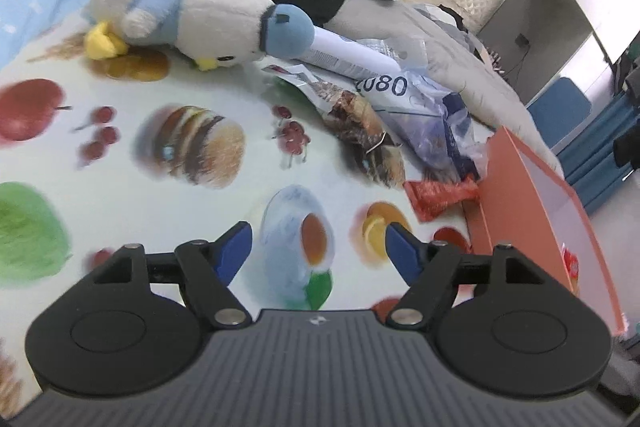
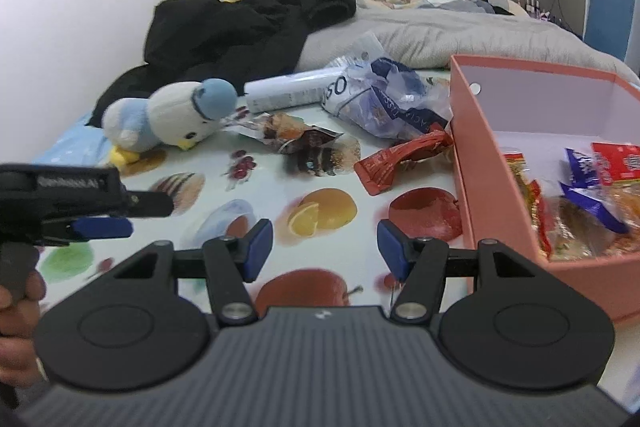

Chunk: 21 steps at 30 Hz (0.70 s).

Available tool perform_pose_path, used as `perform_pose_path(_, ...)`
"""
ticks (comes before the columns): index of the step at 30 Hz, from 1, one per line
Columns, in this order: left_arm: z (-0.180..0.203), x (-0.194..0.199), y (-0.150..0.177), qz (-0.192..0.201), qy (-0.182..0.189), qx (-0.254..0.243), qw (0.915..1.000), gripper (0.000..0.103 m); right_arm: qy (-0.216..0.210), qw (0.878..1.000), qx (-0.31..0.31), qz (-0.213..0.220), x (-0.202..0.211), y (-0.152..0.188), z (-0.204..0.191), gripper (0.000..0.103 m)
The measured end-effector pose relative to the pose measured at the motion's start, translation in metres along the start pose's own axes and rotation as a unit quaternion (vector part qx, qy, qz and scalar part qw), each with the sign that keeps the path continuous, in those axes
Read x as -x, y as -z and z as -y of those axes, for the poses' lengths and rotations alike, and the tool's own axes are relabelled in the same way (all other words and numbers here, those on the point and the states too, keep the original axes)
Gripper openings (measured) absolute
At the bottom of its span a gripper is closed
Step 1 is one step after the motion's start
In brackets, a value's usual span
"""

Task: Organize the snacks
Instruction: 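Withdraw both tools from the pink box toward the remaining snacks, then grasp the clear dried-meat bag with left tool while right tool grasps the red-orange strip bag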

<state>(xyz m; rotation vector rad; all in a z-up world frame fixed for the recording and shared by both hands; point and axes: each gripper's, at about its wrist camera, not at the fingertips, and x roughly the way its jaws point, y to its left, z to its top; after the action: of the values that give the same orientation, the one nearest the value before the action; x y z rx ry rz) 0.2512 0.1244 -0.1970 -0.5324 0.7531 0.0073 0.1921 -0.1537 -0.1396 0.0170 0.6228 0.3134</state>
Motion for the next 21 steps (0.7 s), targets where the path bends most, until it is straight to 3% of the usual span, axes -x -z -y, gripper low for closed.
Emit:
perform_pose_path(13,0.011,-0.126,-0.059,-0.017,0.063,0.077,0.9949,0.087,0.051,0.998,-0.042,-0.002,-0.109,-0.019,0.024,0.059)
perform_pose_path(21,0.010,-0.171,-0.085,-0.016,0.082,0.108,0.9906,0.087,0.080,0.996,-0.048,0.000,-0.156,-0.028,0.037,0.058)
